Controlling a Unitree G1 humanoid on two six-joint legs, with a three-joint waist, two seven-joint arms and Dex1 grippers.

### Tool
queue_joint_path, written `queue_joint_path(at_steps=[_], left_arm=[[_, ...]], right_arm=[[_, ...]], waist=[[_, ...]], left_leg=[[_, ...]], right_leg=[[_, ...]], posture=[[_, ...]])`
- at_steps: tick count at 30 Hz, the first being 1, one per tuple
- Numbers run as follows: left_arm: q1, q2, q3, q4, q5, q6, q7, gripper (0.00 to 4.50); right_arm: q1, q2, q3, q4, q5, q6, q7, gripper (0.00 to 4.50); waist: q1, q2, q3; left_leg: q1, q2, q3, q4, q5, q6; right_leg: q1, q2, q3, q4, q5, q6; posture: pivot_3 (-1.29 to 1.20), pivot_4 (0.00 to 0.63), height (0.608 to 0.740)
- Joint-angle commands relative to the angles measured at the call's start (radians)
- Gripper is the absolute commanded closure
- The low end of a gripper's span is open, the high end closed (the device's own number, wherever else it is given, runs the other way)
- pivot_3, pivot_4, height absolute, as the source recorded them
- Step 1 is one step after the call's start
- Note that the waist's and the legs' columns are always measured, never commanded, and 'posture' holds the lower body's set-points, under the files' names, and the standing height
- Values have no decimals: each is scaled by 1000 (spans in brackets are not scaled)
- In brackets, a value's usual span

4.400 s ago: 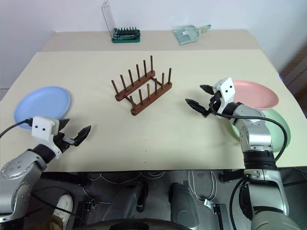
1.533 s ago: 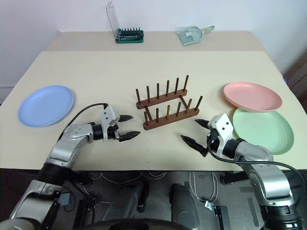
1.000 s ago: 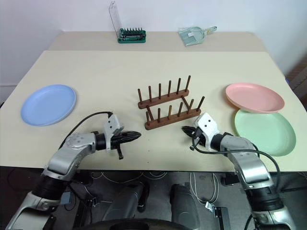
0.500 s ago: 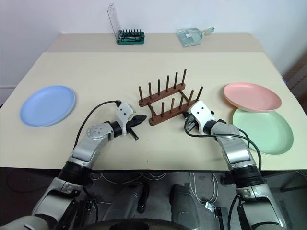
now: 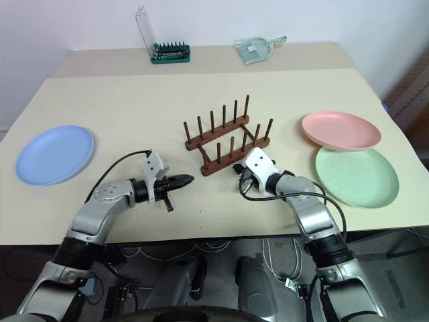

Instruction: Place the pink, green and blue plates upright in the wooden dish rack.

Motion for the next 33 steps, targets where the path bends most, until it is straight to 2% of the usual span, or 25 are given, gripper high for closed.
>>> queue_joint_path(at_steps=[1, 5, 9, 13, 19, 33], left_arm=[[-11, -12, -27, -65, -19, 34, -9, 4500], [-30, -51, -84, -65, 1, 51, -5, 4500], [-93, -139, -129, 48, 82, 25, 91, 4500], [-142, -185, -115, 168, 161, -38, 208, 4500], [-164, -197, -71, 246, 186, -117, 292, 4500], [-228, -215, -2, 415, 241, -199, 475, 4500]], right_arm=[[-25, 6, 4, 1, -5, 0, 2, 4487], [-18, -11, -4, -15, 1, 5, 13, 4487], [3, -62, -36, -51, 11, 21, 25, 4487], [8, -92, -70, -46, 7, 28, 9, 4487], [-17, -115, -106, 32, -21, 14, -34, 4487], [-91, -89, -106, 199, -61, -63, -93, 4487]], waist=[[3, 0, 0], [4, 0, 0], [22, 0, 0], [23, 0, 0], [21, 0, 0], [20, 0, -1]], left_leg=[[0, 0, 0, 0, 0, 0], [0, -1, 0, -1, 0, 0], [-1, -1, 0, 1, 0, 0], [-1, -1, 0, 0, 0, 0], [0, -1, 0, 0, 0, 0], [6, 0, 0, 0, 0, 0]], right_leg=[[0, 0, 0, 0, 0, 0], [0, 0, 0, 0, 1, 2], [0, 0, 0, -1, 1, 3], [0, 0, 0, 0, 2, 3], [0, 0, 0, 0, 2, 4], [7, 1, 0, 0, 1, 5]], posture=[[0, 150, 735], [0, 150, 735], [0, 150, 735], [0, 150, 735], [0, 150, 735], [0, 150, 735]])
